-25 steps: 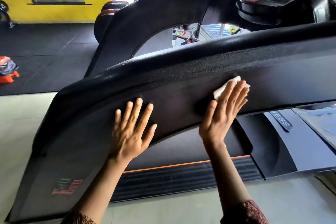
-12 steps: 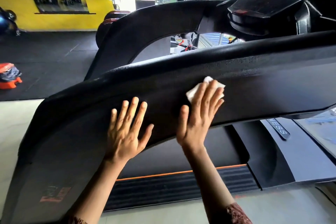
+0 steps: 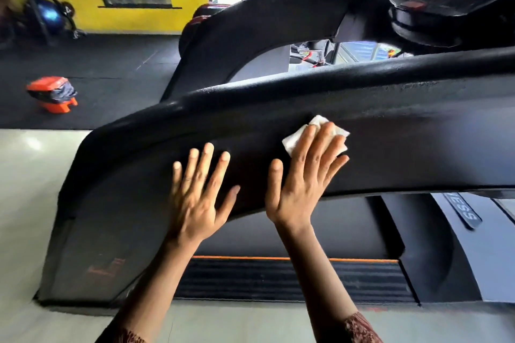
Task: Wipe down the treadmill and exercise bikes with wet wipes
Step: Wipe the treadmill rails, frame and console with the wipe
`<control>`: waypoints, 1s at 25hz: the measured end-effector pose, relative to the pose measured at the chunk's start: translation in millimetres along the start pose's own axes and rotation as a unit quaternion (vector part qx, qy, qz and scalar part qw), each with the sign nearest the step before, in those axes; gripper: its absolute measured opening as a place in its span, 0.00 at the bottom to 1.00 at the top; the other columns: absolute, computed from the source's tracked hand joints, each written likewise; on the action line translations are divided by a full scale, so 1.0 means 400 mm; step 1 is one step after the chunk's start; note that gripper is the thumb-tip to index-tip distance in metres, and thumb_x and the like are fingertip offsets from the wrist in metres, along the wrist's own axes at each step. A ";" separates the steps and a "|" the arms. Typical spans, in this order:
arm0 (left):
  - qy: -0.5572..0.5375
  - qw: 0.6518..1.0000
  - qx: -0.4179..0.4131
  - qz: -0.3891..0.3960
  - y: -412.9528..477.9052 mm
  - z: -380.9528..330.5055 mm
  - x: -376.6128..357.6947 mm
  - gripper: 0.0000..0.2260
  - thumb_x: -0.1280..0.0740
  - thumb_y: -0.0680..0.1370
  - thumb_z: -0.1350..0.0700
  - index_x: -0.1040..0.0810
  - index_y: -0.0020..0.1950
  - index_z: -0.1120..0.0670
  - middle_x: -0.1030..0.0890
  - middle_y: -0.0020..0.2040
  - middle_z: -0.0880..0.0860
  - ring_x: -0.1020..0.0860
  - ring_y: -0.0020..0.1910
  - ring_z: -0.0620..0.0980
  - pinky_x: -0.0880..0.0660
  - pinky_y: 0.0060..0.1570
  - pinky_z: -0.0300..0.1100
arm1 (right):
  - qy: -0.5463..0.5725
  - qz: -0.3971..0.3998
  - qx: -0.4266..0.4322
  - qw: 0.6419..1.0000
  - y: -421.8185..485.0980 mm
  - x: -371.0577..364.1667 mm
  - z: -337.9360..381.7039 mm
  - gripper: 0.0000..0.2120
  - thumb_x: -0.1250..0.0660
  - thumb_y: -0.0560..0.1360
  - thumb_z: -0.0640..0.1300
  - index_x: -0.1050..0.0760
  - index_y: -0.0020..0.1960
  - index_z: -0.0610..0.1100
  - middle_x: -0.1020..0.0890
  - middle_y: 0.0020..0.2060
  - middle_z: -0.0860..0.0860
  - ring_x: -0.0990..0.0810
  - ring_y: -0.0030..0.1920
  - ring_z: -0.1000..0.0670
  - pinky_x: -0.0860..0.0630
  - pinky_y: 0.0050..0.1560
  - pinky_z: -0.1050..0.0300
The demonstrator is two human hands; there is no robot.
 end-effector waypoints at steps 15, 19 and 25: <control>-0.019 0.998 -0.017 0.049 -0.201 0.376 0.054 0.28 0.48 0.82 0.43 0.53 0.79 0.49 0.56 0.79 0.48 0.55 0.78 0.48 0.57 0.75 0.48 | -0.001 0.058 0.059 0.997 -0.223 -0.254 0.355 0.31 0.59 0.80 0.62 0.61 0.78 0.48 0.62 0.77 0.54 0.62 0.77 0.48 0.65 0.73 0.44; -0.051 0.994 -0.029 0.092 -0.288 0.473 0.058 0.27 0.51 0.82 0.42 0.54 0.79 0.49 0.58 0.79 0.48 0.56 0.78 0.48 0.57 0.75 0.46 | -0.021 0.071 0.090 0.993 -0.316 -0.330 0.430 0.32 0.58 0.80 0.63 0.58 0.78 0.48 0.58 0.78 0.53 0.58 0.77 0.48 0.63 0.74 0.44; -0.043 0.993 -0.072 0.086 -0.365 0.529 0.045 0.28 0.47 0.82 0.45 0.52 0.79 0.52 0.54 0.79 0.49 0.53 0.78 0.50 0.55 0.76 0.47 | -0.068 0.088 0.167 0.980 -0.410 -0.358 0.389 0.26 0.54 0.82 0.58 0.51 0.78 0.53 0.43 0.75 0.54 0.50 0.77 0.54 0.55 0.73 0.47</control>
Point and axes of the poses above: each hand's wrist, its own y-axis towards the middle knuckle, its own x-axis out of the back of the hand, z = x × y, the point moved 4 cm from there along y, towards the middle knuckle
